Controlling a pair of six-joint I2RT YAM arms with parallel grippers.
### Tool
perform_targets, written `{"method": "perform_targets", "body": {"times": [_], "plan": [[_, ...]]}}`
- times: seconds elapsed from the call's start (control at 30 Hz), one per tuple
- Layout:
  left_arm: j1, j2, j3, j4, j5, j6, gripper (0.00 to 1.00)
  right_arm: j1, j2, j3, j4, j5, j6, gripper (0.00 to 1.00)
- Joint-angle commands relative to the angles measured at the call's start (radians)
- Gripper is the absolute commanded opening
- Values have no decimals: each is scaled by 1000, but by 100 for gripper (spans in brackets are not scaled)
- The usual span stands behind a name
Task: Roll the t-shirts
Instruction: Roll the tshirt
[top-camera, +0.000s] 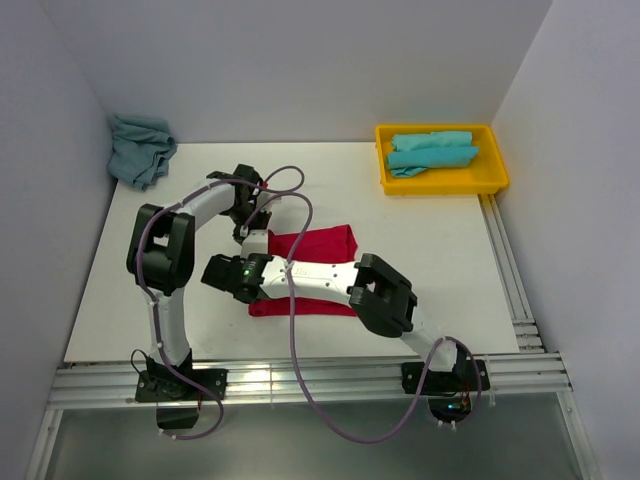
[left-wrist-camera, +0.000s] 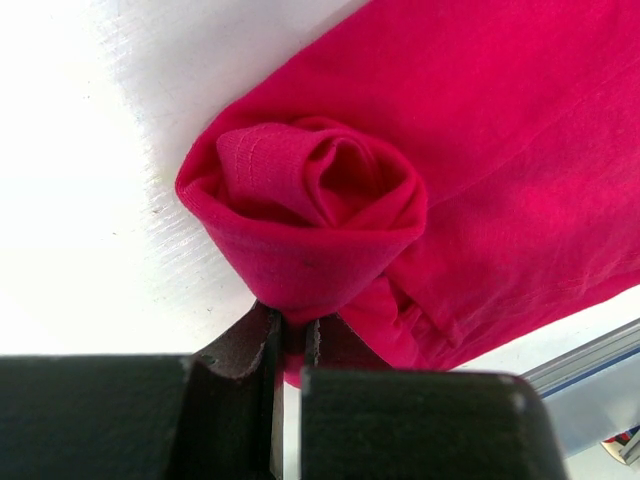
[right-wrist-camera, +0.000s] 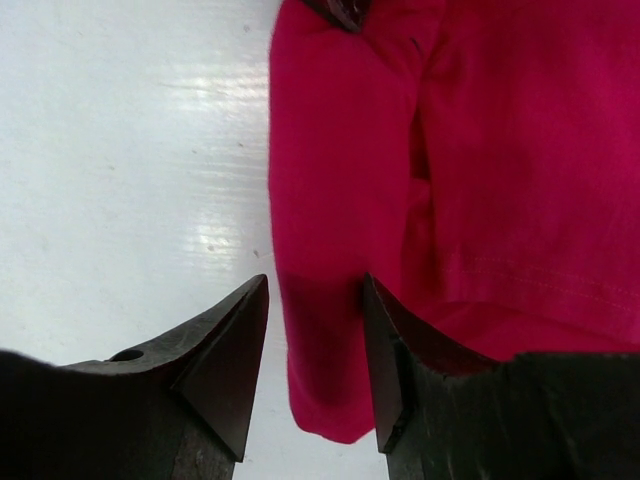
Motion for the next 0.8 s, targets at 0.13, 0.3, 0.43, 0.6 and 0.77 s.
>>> {"method": "perform_targets", "body": {"times": [0.13, 0.3, 0.43, 0.6, 0.77], "plan": [[-15, 36, 26, 12, -15, -3, 1, 22, -9, -48, -72, 29, 75, 41], [-15, 26, 35, 9, 0, 9, 8, 23, -49, -135, -58, 38, 110, 28], [-12, 9, 51, 3, 28, 29, 18, 16, -104, -221, 22, 25, 130, 22], [16, -27, 88, -20, 114, 58, 44, -7, -173, -370, 129, -5, 147, 19], [66, -84, 114, -48, 242, 101, 58, -34, -269, -540, 335, -66, 164, 17]]}}
